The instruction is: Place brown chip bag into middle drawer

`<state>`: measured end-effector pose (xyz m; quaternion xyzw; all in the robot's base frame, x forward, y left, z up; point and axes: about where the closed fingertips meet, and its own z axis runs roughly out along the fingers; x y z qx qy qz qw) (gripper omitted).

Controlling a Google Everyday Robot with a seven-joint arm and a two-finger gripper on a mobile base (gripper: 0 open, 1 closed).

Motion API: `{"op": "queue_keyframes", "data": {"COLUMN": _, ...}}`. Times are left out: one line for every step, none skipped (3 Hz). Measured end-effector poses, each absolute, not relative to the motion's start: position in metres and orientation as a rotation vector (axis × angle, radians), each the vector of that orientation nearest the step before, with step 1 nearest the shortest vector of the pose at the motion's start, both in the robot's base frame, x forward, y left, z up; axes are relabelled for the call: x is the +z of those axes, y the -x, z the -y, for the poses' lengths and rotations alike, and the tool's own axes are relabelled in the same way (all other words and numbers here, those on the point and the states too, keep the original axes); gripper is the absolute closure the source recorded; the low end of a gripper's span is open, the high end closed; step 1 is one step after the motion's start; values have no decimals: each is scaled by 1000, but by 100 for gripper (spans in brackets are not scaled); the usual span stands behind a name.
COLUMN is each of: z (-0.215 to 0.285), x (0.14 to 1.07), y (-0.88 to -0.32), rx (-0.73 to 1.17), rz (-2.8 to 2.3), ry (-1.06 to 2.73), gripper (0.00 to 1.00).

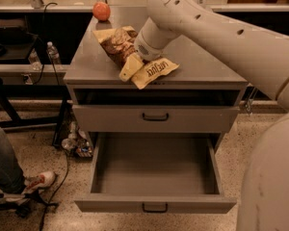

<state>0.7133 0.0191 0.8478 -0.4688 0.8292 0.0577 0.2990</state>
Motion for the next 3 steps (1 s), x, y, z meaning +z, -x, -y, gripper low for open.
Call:
{"op": "queue_keyframes", "data": {"z": -7, "x": 859, "y": -717, "rx": 132, "rz": -2203, "ry": 1197, "gripper": 42}}
{"op": "queue_keyframes", "data": {"z": 16, "x": 881, "y": -704, "rx": 142, "rz": -2205, "ry": 1128, "gripper": 65}}
{"op": "queue_keyframes", "data": {"z": 40, "x": 898, "y": -676, "rx": 170, "rz": -2224, "ry": 1075, "gripper": 87}}
